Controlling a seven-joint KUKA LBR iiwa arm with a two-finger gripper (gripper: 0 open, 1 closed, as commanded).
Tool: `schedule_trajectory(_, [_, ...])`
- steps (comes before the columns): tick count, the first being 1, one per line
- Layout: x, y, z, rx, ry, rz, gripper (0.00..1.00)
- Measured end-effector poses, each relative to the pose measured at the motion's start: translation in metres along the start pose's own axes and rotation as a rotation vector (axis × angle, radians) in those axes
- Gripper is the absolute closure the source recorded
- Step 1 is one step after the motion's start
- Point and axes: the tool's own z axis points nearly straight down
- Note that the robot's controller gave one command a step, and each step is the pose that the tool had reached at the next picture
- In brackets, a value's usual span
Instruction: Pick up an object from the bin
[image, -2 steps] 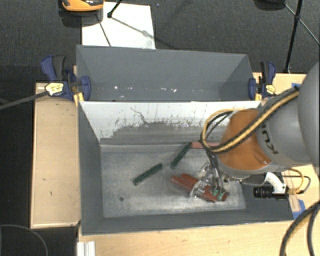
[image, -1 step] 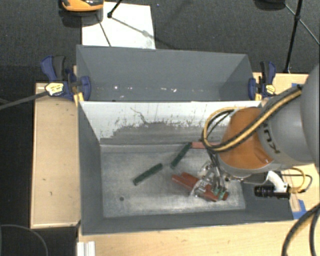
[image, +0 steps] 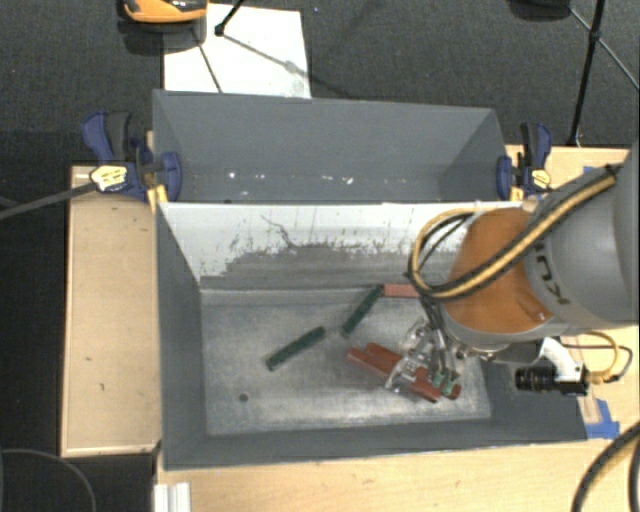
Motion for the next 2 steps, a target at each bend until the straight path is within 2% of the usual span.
schedule_trajectory(2, [-0.001, 0.001, -0.031, -0.003, -0.005, 0.000, 1.00])
